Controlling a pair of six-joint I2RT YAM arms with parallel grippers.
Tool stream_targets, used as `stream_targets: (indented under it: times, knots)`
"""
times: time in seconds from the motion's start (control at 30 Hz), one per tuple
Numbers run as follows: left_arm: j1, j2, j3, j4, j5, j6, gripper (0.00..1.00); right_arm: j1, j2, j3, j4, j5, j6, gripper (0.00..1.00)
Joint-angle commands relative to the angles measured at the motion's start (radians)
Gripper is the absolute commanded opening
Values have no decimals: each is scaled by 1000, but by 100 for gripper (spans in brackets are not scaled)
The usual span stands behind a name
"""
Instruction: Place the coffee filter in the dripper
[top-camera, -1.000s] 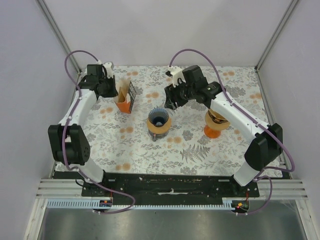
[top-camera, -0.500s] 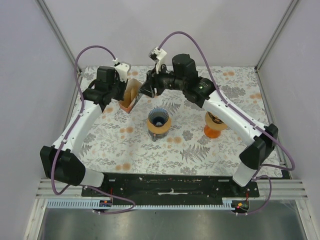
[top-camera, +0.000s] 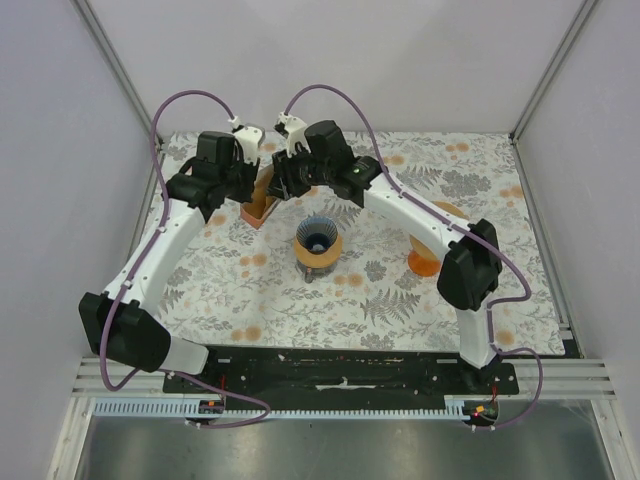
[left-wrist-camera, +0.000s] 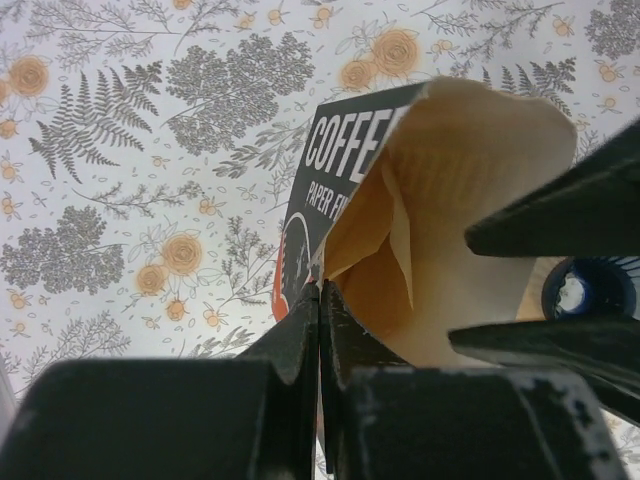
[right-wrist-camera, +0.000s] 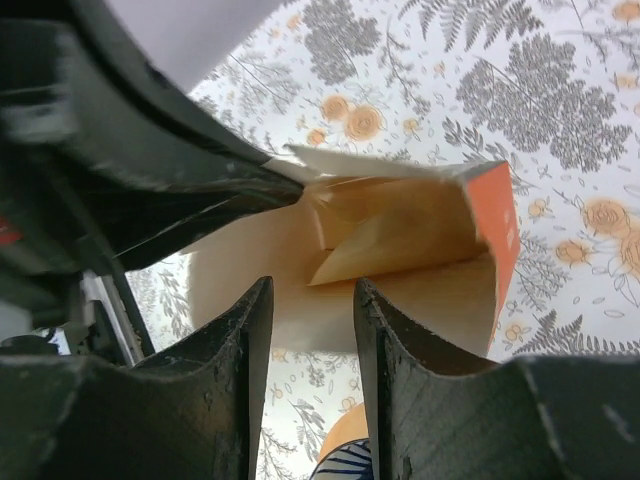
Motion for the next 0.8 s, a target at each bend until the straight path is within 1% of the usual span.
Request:
stream_targets:
  times: [0.0, 0.07, 0.2, 0.4, 0.5, 0.67, 0.73, 0.77]
  knots:
    - [-25, -21, 50, -2, 36, -36, 2, 2, 46, 81, -32, 74, -4, 45]
    - [-37, -19, 49, -5, 35, -30, 2, 2, 77, 112, -69, 117, -19, 47]
    - [-43, -21, 52, -6, 52, -37, 2, 2, 101, 117, -98, 168, -30, 55]
    - [-43, -11, 88, -19, 87, -57, 2, 2, 123, 118, -98, 185, -27, 55]
    - [-43, -5, 110, -26, 95, -62, 2, 2, 138, 132, -96, 176, -27, 44]
    - [-43, -7, 113, -37, 122, -76, 2, 2, 147, 150, -96, 160, -25, 15]
    - [-43, -7, 105, -35, 107, -69, 2, 2, 134, 147, -96, 156, -27, 4]
    - [-42, -4, 96, -34, 92, -62, 2, 0, 123, 146, -96, 151, -30, 1]
